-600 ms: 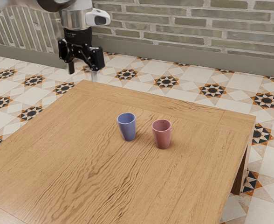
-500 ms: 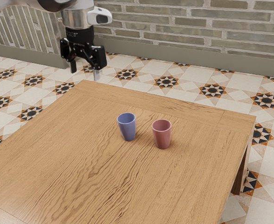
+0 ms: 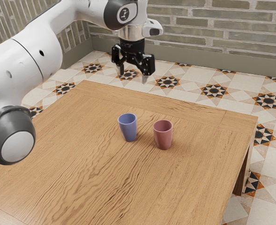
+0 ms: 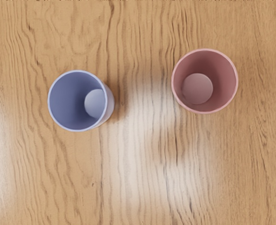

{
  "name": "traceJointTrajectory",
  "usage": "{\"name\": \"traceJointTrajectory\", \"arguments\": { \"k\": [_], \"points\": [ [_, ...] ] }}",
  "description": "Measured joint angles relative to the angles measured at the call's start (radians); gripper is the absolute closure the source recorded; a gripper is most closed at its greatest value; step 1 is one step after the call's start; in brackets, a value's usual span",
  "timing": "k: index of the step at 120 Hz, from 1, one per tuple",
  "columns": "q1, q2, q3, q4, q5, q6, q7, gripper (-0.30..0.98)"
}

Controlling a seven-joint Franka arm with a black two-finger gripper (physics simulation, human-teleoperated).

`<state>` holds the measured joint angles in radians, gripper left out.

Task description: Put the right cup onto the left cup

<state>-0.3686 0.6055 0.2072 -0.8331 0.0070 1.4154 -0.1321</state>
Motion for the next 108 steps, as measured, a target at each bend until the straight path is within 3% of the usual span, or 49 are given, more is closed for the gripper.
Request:
{"name": "traceJointTrajectory", "arguments": {
  "k": [34, 83, 108],
  "points": [
    [0.022, 0.174, -0.063, 0.142, -0.009, 0.024, -0.014, 0.00],
    [0.035, 0.296, -0.100, 0.154, -0.015, 0.103, -0.032, 0.00],
    [0.061, 0.402, -0.127, 0.274, -0.014, 0.140, -0.033, 0.00]
  ]
}}
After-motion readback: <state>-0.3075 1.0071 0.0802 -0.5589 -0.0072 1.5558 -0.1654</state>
